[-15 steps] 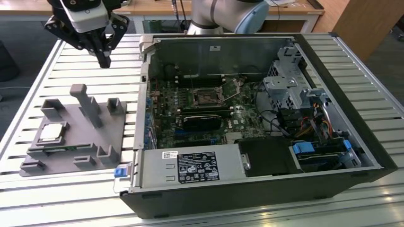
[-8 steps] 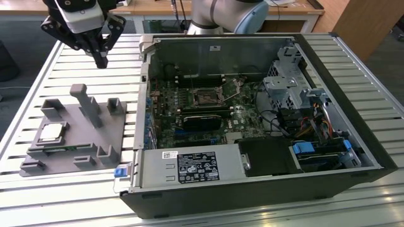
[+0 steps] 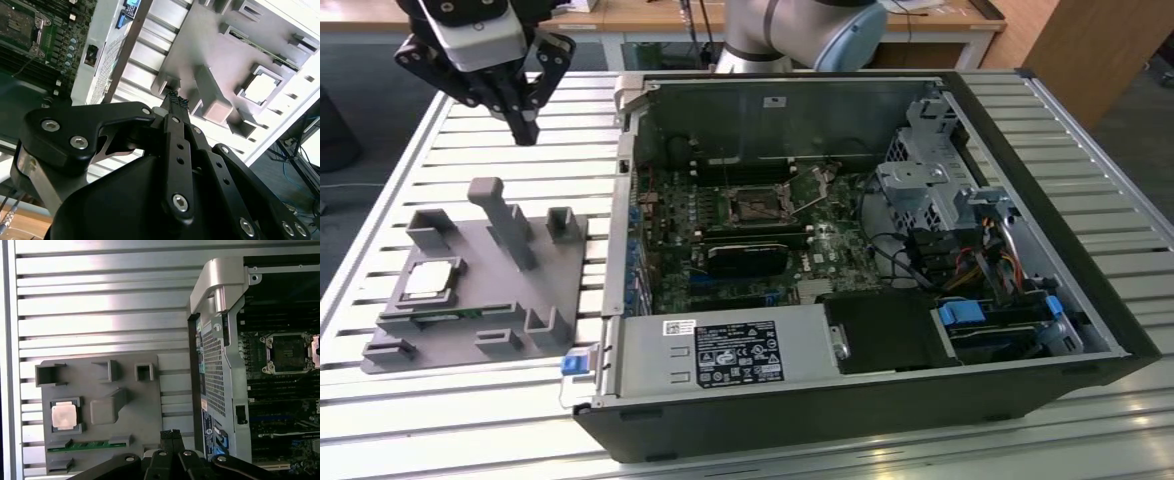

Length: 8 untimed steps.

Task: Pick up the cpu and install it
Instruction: 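Reach for the cpu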

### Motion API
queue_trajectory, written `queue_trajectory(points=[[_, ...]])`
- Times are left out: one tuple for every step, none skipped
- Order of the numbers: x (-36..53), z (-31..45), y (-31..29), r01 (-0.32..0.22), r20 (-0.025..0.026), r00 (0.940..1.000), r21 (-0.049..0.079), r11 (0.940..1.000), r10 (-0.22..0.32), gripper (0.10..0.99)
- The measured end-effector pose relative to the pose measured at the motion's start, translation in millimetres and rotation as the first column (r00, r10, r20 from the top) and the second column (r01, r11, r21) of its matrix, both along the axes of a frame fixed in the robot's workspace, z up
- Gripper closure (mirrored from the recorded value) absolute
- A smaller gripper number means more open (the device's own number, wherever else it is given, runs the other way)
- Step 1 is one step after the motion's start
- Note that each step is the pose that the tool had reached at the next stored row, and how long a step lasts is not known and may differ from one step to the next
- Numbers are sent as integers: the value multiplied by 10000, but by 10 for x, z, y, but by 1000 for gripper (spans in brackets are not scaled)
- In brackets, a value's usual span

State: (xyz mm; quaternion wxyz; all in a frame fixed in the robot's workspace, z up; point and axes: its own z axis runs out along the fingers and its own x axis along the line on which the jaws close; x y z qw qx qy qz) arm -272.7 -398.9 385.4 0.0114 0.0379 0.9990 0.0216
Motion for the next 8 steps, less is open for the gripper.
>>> queue_trajectory(points=[[-10,-1,0,0,0,10000,0,10000,0,980],[-21,-2,0,0,-1,10000,0,10000,0,980],[-34,-3,0,0,-1,10000,0,10000,0,980],[-44,-4,0,0,-1,10000,0,10000,0,980],[-55,-5,0,0,-3,10000,0,10000,0,980],[-66,-6,0,0,-3,10000,0,10000,0,980],[-76,-7,0,0,-3,10000,0,10000,0,980],[-86,-8,0,0,-4,10000,0,10000,0,980]])
